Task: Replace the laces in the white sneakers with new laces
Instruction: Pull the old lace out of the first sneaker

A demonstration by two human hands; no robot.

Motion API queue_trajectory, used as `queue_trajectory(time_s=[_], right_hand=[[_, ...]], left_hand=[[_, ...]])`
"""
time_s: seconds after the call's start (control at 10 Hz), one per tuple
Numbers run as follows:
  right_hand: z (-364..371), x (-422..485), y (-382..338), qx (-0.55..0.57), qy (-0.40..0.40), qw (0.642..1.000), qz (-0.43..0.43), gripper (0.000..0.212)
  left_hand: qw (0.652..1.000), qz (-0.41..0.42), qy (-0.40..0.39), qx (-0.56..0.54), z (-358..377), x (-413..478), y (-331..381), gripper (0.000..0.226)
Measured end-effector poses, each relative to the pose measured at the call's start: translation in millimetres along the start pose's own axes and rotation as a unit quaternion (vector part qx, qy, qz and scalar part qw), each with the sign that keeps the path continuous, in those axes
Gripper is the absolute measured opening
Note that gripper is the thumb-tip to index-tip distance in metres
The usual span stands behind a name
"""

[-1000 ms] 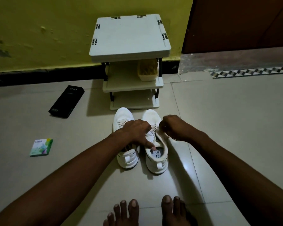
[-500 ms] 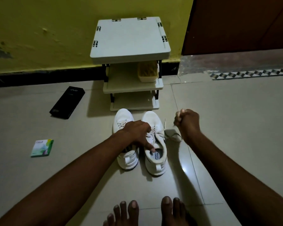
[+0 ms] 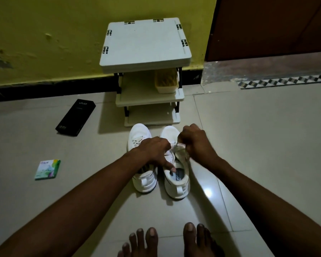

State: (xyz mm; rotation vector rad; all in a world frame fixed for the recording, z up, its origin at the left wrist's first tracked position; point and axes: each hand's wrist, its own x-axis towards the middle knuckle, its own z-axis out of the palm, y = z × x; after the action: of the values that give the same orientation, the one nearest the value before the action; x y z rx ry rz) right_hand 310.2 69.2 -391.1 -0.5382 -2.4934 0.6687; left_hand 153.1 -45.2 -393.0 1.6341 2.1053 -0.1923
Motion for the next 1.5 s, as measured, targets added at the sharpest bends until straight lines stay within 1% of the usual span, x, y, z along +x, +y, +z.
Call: queue_trajectory(time_s=[0.1,0.2,0.3,0.4,0.5,0.6,0.7,0.8,0.9,1.0,1.1,1.2,1.3,1.4,1.5], right_hand=[[-34.6,21.3,-7.5,0.478,0.249,0.762,0.36,0.023],[-45.6,26.0,-5.2,0.642,0.238,0.585,0.435,0.018],[-31.2,11.8,0.9,0.475,0.092,0.802,0.351,0.015],[-31.4,7.9,13.7,0.128,-0.116,0.976,0.129,0.005],[-26.0,10.4,12.4,-0.073,-0.31,0.948,0.004,0.018],[-12.6,9.1,6.2,-0.149,-0.304,0.939,-0.063,0.005],[-13.4,10.3,-0.7,-0.098,-0.211,0.97,-0.073,0.011],[-14.8,6.5,-9.2,-0.012,-0.105,0.994,0.019,0.016],[-1.5,-9.2,-4.5,0.029,-0.037,0.995,0.083,0.016],[10.5,-25.0,5.5,0.047,-0.034,0.991,0.124,0.02],[14.8,-33.1,10.3,0.084,-0.054,0.984,0.148,0.02],[18.1,-38.3,12.0,0.14,-0.045,0.97,0.193,0.022],[21.2,-34.1,4.8,0.162,-0.022,0.967,0.197,0.022],[23.9,-28.8,1.1,0.18,0.007,0.955,0.235,0.022],[29.9,-31.1,-5.8,0.263,0.045,0.912,0.313,0.027]], left_hand=[[1.0,-0.001,0.007,-0.013,0.0,-1.7,-1.3,0.091],[1.0,-0.009,-0.002,-0.022,-1.1,-3.2,1.0,0.095],[1.0,-0.008,-0.006,-0.019,-2.7,-4.0,2.5,0.097],[1.0,-0.008,-0.002,-0.022,-1.9,-3.8,3.2,0.098],[1.0,-0.012,-0.003,-0.017,-2.4,-2.4,4.0,0.099],[1.0,-0.011,0.001,-0.014,-2.5,-2.3,5.0,0.098],[1.0,0.0,0.01,-0.018,-1.4,-2.5,1.8,0.084],[0.999,0.001,0.022,-0.029,-4.8,-5.4,0.5,0.075],[0.999,-0.003,0.022,-0.025,-6.9,-8.5,4.5,0.072],[0.999,-0.002,0.031,-0.041,-4.2,-10.9,5.4,0.068],[0.986,-0.004,0.117,-0.116,6.4,-19.9,8.3,0.061],[0.956,-0.011,0.205,-0.208,19.6,-26.3,18.1,0.036],[0.953,-0.048,0.214,-0.208,20.0,-27.3,27.0,0.019],[0.941,-0.113,0.209,-0.242,17.2,-26.6,27.8,0.019],[0.939,-0.136,0.187,-0.256,18.2,-26.9,28.2,0.02]])
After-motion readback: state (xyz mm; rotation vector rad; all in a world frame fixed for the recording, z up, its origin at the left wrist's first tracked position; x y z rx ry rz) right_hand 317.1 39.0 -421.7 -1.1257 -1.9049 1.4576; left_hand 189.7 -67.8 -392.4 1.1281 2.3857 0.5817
